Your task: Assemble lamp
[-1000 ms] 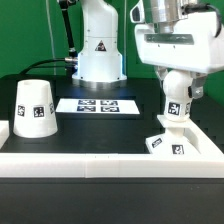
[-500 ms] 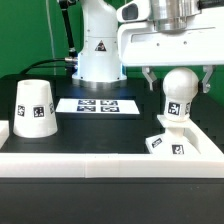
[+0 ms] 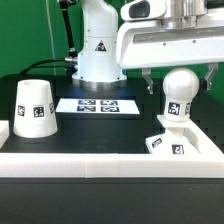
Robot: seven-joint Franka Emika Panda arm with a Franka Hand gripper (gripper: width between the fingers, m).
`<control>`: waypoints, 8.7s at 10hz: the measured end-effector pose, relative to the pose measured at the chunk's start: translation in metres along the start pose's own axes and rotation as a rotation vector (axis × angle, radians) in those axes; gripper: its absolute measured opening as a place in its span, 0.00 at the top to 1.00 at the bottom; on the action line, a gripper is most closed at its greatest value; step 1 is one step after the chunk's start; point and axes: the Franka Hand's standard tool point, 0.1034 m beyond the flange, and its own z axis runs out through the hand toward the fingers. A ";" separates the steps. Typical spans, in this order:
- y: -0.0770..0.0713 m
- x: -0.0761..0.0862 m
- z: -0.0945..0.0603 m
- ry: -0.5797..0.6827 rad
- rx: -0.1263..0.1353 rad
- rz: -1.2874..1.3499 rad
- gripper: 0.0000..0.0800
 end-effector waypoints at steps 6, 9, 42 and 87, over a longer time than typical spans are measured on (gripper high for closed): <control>-0.002 -0.004 0.001 -0.023 -0.027 -0.513 0.13; -0.003 -0.005 0.002 -0.029 -0.023 -0.727 0.13; -0.002 0.001 0.004 -0.060 0.006 1.267 0.28; 0.006 0.008 0.005 -0.044 -0.100 -0.952 0.28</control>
Offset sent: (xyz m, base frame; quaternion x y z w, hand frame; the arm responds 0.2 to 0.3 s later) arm -0.0021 0.0051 0.0023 -0.0028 -0.0389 -0.2713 0.9617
